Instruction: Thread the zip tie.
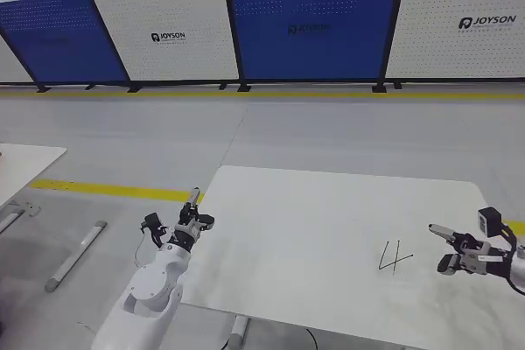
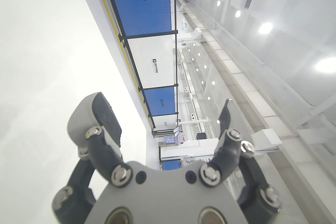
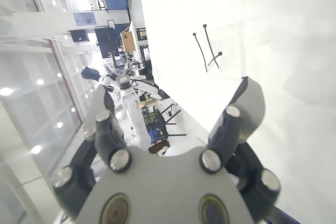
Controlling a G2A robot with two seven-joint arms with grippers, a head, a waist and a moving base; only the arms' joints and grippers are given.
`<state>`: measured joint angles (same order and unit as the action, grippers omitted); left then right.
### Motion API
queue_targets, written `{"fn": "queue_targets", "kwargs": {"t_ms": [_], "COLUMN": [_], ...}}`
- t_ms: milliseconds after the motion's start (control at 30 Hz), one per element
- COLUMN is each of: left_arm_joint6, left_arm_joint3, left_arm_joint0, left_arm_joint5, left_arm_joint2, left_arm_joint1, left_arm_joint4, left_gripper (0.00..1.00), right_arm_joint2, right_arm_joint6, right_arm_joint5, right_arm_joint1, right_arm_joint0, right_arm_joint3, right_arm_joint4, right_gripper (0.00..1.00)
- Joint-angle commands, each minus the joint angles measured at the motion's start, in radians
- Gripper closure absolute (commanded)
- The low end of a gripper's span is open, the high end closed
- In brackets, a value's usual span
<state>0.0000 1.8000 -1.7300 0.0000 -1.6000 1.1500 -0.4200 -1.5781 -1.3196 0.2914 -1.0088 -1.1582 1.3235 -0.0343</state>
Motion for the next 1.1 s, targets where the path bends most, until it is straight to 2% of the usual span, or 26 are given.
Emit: {"fn": "queue_targets", "kwargs": {"t_ms": [0,133,167,233,267,433,467,567,633,933,1000,1067], "left_arm_joint6": [0.0,0.0,0.0,0.0,0.0,0.0,0.0,0.0,0.0,0.0,0.0,0.0], "left_arm_joint3": [0.0,0.0,0.0,0.0,0.0,0.0,0.0,0.0,0.0,0.0,0.0,0.0], "left_arm_joint0": [0.0,0.0,0.0,0.0,0.0,0.0,0.0,0.0,0.0,0.0,0.0,0.0], "left_arm_joint5": [0.0,0.0,0.0,0.0,0.0,0.0,0.0,0.0,0.0,0.0,0.0,0.0], "left_arm_joint2": [0.0,0.0,0.0,0.0,0.0,0.0,0.0,0.0,0.0,0.0,0.0,0.0], "left_arm_joint1": [0.0,0.0,0.0,0.0,0.0,0.0,0.0,0.0,0.0,0.0,0.0,0.0], "left_arm_joint4": [0.0,0.0,0.0,0.0,0.0,0.0,0.0,0.0,0.0,0.0,0.0,0.0], "left_gripper": [0.0,0.0,0.0,0.0,0.0,0.0,0.0,0.0,0.0,0.0,0.0,0.0], "right_arm_joint2": [0.0,0.0,0.001,-0.02,-0.026,-0.023,0.001,0.097,0.113,0.113,0.147,0.177], "right_arm_joint6": [0.0,0.0,-0.004,-0.029,-0.045,-0.07,-0.07,-0.07,-0.07,-0.07,-0.07,-0.07], "right_arm_joint5": [0.0,0.0,-0.025,-0.151,-0.186,-0.276,-0.325,-0.417,-0.409,-0.409,-0.453,-0.5], "right_arm_joint1": [0.0,0.0,0.0,0.009,0.014,0.035,0.043,0.067,0.075,0.075,0.073,0.081], "right_arm_joint0": [0.0,0.0,0.001,-0.018,-0.022,-0.009,-0.006,0.03,0.06,0.06,0.05,0.069], "right_arm_joint3": [0.0,0.0,0.013,0.011,0.01,0.006,0.008,-0.025,-0.061,-0.061,-0.052,-0.076], "right_arm_joint4": [0.0,0.0,-0.001,0.006,0.026,0.092,0.11,0.15,0.154,0.154,0.126,0.091], "right_gripper": [0.0,0.0,0.0,0.0,0.0,0.0,0.0,0.0,0.0,0.0,0.0,0.0]}}
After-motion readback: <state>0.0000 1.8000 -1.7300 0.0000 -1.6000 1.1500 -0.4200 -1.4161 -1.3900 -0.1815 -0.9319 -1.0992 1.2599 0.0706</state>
